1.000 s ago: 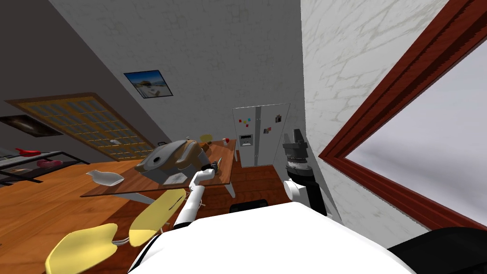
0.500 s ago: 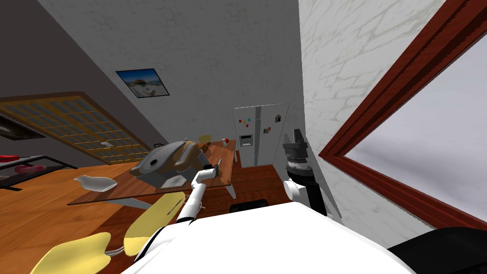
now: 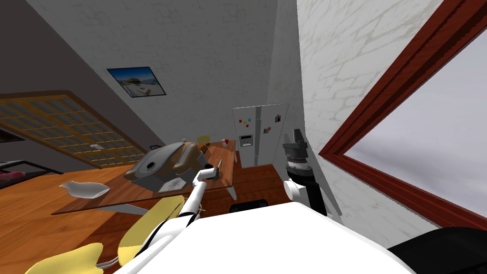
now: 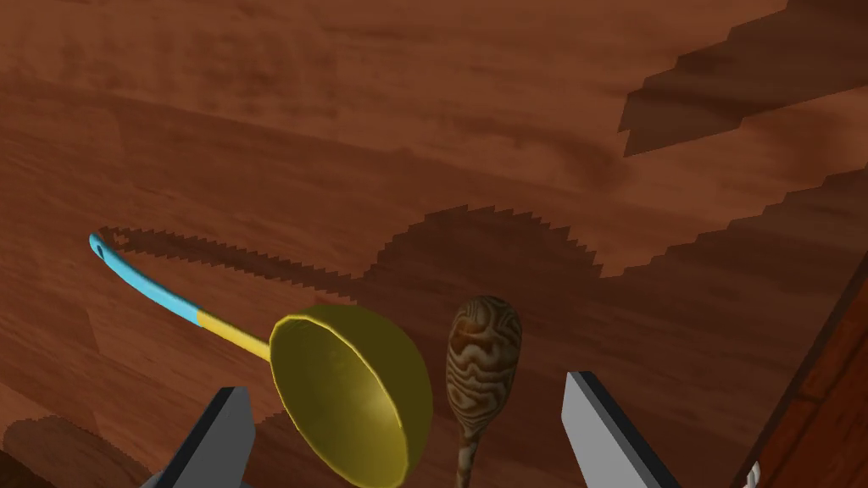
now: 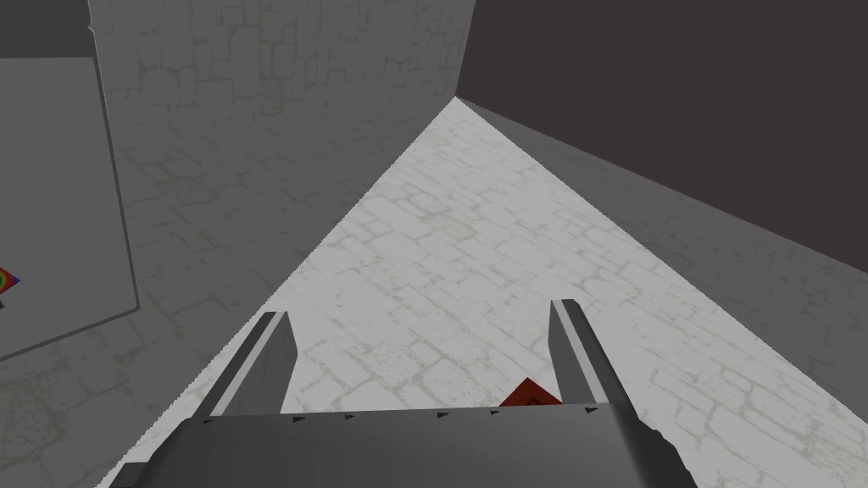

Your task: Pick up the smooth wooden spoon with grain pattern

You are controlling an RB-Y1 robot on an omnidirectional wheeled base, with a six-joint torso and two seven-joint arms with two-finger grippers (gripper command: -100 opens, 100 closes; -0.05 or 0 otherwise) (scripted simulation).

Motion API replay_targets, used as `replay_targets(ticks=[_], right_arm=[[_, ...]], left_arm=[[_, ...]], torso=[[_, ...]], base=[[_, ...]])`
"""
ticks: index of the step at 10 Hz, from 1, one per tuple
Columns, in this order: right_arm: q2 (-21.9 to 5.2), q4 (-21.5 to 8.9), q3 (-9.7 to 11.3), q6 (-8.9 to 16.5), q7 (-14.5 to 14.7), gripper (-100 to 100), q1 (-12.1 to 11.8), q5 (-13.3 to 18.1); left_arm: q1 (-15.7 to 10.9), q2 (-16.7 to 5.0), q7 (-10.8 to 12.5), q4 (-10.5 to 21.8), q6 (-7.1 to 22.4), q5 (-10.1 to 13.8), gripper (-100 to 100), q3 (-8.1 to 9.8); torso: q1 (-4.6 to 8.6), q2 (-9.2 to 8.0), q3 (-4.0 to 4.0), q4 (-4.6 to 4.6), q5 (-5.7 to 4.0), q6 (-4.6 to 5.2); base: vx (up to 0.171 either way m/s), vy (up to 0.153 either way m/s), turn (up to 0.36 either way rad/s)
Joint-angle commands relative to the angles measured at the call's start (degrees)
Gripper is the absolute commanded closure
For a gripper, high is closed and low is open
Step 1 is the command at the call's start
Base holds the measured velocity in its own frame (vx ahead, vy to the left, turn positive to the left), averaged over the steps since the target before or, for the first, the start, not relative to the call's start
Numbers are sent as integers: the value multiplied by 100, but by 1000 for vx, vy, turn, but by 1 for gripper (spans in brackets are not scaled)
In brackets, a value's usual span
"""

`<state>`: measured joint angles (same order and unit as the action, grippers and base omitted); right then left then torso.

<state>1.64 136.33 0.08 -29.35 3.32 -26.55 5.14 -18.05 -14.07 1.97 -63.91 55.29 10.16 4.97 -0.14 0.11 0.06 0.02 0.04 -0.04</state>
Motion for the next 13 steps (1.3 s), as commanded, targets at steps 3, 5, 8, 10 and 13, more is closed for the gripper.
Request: replay_targets(ticks=[3,5,8,10,13], right_arm=[[0,0,0,0,0,0,0,0],[0,0,0,0,0,0,0,0],[0,0,0,0,0,0,0,0],[0,0,0,0,0,0,0,0],[0,0,0,0,0,0,-1,0]], left_arm=[[-214,-104,9,459,379,106,-100,-21],[-319,-171,24,678,598,153,-100,-37],[-361,-204,33,757,693,171,-100,-43],[-327,-164,27,909,513,147,-100,-50],[-276,-110,21,1081,279,113,-100,-58]], torso=[[-9,1,1,1,2,-1],[2,-3,-2,-1,0,-1],[3,-2,-1,-1,-1,-1],[15,-6,-3,-1,-3,-1],[11,7,4,2,-2,-1]], base=[[19,57,-59],[10,38,-35],[9,30,-23],[14,4,-6],[39,17,-8]])
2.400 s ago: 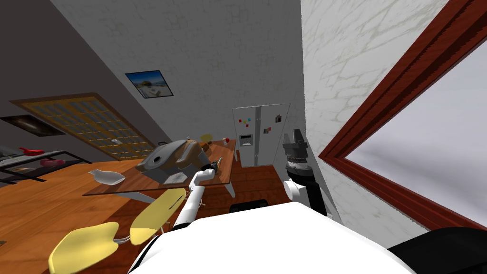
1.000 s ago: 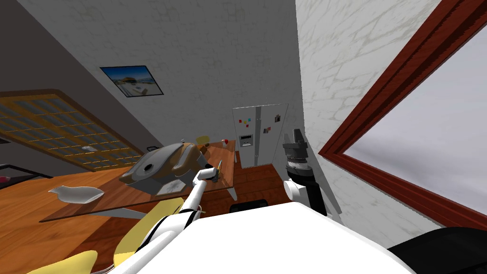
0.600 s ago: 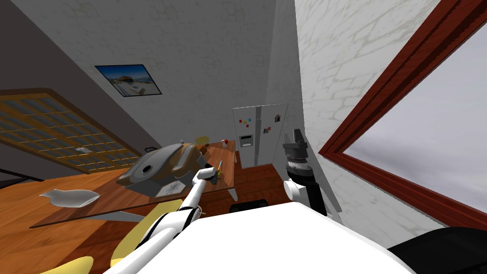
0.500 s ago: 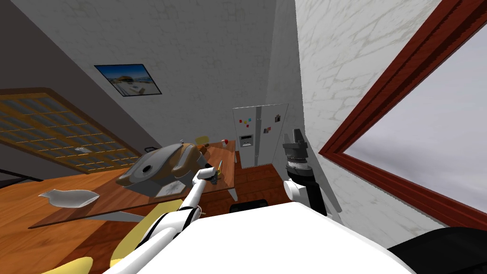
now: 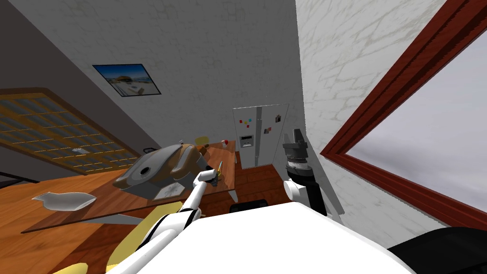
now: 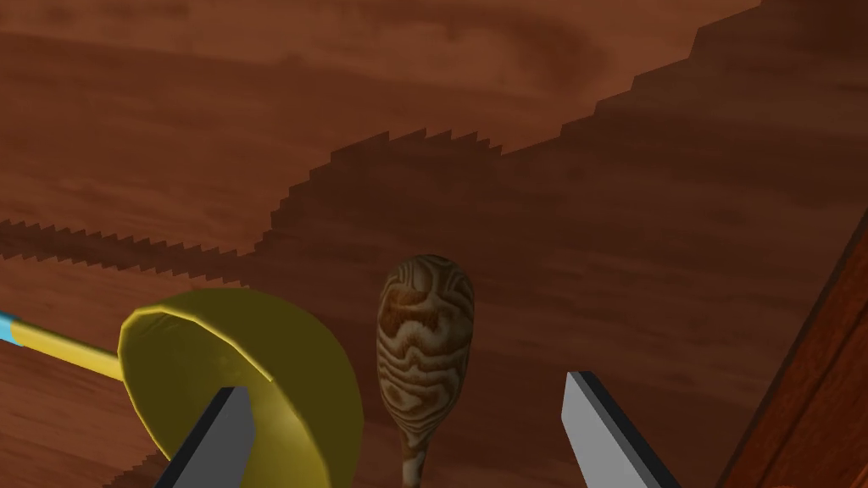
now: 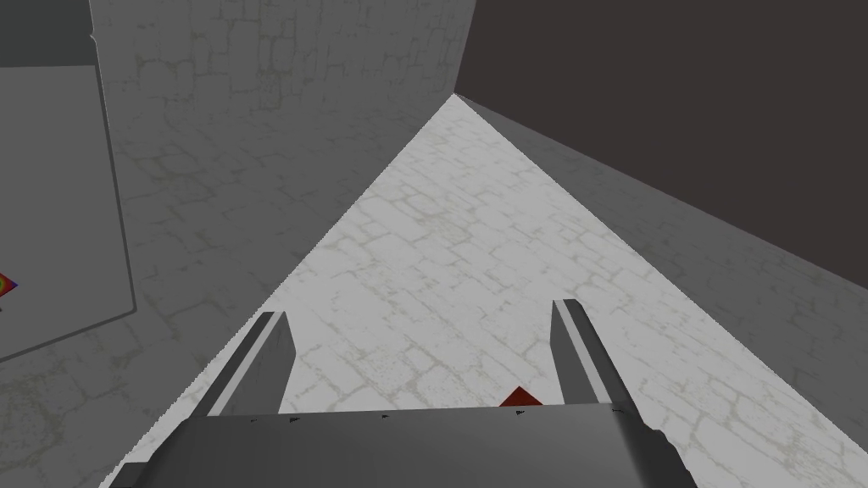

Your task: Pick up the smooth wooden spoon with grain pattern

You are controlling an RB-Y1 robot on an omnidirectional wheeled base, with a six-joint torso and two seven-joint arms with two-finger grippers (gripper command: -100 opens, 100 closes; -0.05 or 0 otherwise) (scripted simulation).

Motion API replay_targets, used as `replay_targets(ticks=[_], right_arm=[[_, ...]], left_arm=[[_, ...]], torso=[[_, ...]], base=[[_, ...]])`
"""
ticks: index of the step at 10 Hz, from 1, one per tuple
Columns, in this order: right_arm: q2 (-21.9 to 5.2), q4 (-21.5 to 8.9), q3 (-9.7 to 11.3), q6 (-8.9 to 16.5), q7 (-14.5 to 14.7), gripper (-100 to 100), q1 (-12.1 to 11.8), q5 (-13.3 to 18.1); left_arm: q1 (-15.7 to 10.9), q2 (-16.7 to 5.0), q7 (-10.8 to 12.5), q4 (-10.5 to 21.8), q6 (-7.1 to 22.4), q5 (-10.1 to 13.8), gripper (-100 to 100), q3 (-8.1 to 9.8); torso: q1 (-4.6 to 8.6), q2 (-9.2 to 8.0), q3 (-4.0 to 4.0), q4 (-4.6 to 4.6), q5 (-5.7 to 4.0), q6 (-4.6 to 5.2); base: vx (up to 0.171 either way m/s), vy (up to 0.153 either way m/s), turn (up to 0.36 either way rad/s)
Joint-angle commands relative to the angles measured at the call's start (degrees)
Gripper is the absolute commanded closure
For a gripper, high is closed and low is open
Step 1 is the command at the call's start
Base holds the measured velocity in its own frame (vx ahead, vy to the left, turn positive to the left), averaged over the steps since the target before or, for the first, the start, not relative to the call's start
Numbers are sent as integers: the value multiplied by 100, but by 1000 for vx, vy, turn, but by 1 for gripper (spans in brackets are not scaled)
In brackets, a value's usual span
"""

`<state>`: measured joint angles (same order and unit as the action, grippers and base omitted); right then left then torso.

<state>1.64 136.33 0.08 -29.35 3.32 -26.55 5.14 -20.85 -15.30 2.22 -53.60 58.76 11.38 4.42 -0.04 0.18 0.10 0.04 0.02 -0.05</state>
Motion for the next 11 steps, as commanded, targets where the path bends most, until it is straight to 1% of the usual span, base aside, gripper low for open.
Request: replay_targets(ticks=[1,2,6,7,8,10,11], right_arm=[[0,0,0,0,0,0,0,0],[0,0,0,0,0,0,0,0],[0,0,0,0,0,0,0,0],[0,0,0,0,0,0,0,0],[0,0,0,0,0,0,0,0],[0,0,0,0,0,0,1,0],[0,0,0,0,0,0,1,0]], left_arm=[[0,0,0,0,0,0,-100,0],[1,0,-5,11,-22,1,100,1],[-7,-3,-3,5,-17,2,100,3],[-7,-4,-3,5,-16,2,0,3],[-47,-41,2,-122,166,25,100,6],[-88,-85,7,-260,353,51,100,13],[-78,-75,3,-215,287,48,100,12]], torso=[[0,0,0,0,0,0],[3,-6,-3,-1,-1,0],[2,-10,-2,4,5,1],[1,-10,-2,4,6,0],[1,-10,-2,4,6,1],[10,-29,-15,-3,3,1],[10,-35,-19,-5,1,-2]], base=[[14,8,-1],[0,0,0],[1,1,0],[0,0,0],[-30,-12,13],[-51,-18,8],[-21,-7,5]])
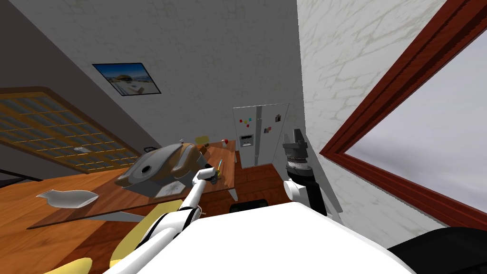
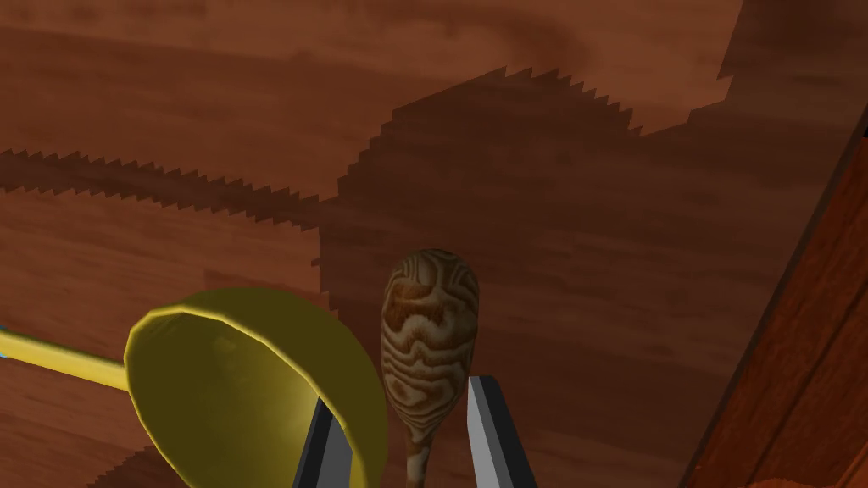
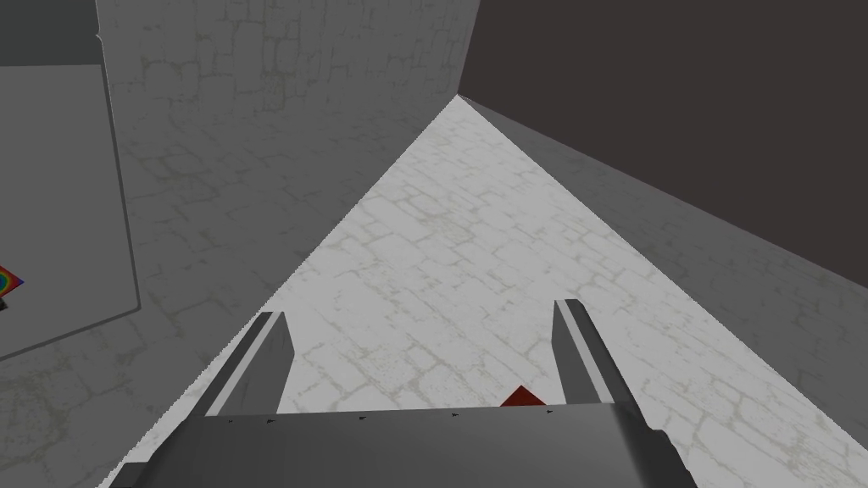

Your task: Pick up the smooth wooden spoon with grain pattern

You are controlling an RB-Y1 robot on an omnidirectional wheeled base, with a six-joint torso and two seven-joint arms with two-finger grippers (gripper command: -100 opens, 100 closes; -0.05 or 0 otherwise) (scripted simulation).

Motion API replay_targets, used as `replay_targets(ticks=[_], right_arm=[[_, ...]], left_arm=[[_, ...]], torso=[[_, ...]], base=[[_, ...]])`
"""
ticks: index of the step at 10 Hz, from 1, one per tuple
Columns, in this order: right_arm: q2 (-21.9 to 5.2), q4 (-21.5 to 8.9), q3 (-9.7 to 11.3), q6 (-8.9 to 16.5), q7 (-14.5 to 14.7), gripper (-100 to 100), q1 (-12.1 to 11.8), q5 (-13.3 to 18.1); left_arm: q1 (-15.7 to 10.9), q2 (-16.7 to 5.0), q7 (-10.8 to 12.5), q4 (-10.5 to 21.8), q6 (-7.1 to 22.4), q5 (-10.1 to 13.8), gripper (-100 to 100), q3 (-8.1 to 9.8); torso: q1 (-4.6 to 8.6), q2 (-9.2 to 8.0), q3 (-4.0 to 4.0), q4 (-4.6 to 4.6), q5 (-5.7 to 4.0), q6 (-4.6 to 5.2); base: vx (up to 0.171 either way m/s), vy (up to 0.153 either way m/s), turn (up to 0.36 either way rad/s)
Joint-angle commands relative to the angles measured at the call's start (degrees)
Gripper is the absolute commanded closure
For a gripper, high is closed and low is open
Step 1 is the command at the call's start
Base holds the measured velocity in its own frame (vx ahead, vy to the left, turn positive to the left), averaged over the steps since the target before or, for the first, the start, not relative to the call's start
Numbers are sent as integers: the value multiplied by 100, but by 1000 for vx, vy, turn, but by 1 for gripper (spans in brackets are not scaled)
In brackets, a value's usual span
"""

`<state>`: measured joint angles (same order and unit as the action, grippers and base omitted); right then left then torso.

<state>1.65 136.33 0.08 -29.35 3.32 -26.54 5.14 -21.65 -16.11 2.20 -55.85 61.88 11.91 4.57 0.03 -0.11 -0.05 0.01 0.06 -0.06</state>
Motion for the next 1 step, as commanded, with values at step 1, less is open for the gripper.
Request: replay_targets(ticks=[1], right_arm=[[0,0,0,0,0,0,0,0]], left_arm=[[0,0,0,0,0,0,0,0]], torso=[[0,0,0,0,0,0]], base=[[0,0,0]])
